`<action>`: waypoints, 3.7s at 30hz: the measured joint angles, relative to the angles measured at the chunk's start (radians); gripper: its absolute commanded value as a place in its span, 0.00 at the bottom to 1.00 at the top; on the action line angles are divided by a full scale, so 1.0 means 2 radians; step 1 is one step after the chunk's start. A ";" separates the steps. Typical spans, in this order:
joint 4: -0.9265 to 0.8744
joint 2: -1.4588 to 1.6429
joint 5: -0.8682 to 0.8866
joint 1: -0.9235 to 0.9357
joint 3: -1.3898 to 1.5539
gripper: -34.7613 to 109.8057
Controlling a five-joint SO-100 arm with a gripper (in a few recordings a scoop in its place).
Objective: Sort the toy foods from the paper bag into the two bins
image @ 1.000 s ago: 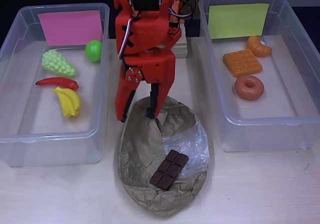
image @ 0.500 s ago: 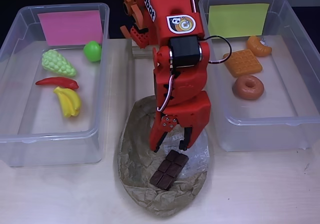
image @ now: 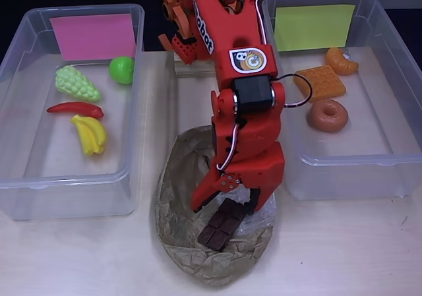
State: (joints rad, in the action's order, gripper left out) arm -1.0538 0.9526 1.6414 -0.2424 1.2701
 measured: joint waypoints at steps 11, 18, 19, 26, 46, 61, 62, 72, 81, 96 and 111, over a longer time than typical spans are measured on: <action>0.013 -0.046 0.005 -0.003 -0.034 0.52; 0.018 -0.060 0.008 -0.002 -0.038 0.51; 0.019 -0.064 0.005 0.000 -0.040 0.51; 0.019 -0.075 -0.004 0.004 -0.049 0.48; -0.060 -0.048 0.008 0.025 -0.054 0.24; -0.259 0.167 -0.025 0.041 0.007 0.24; -0.278 0.186 -0.025 0.043 0.010 0.24; -0.383 0.405 0.058 -0.035 0.042 0.24; -0.381 0.472 0.341 -0.271 0.095 0.24; -0.243 0.380 0.579 -0.443 0.156 0.38; -0.206 0.426 0.607 -0.458 0.244 0.44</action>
State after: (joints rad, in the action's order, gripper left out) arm -1.4665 1.8055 2.8563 -1.1582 1.7579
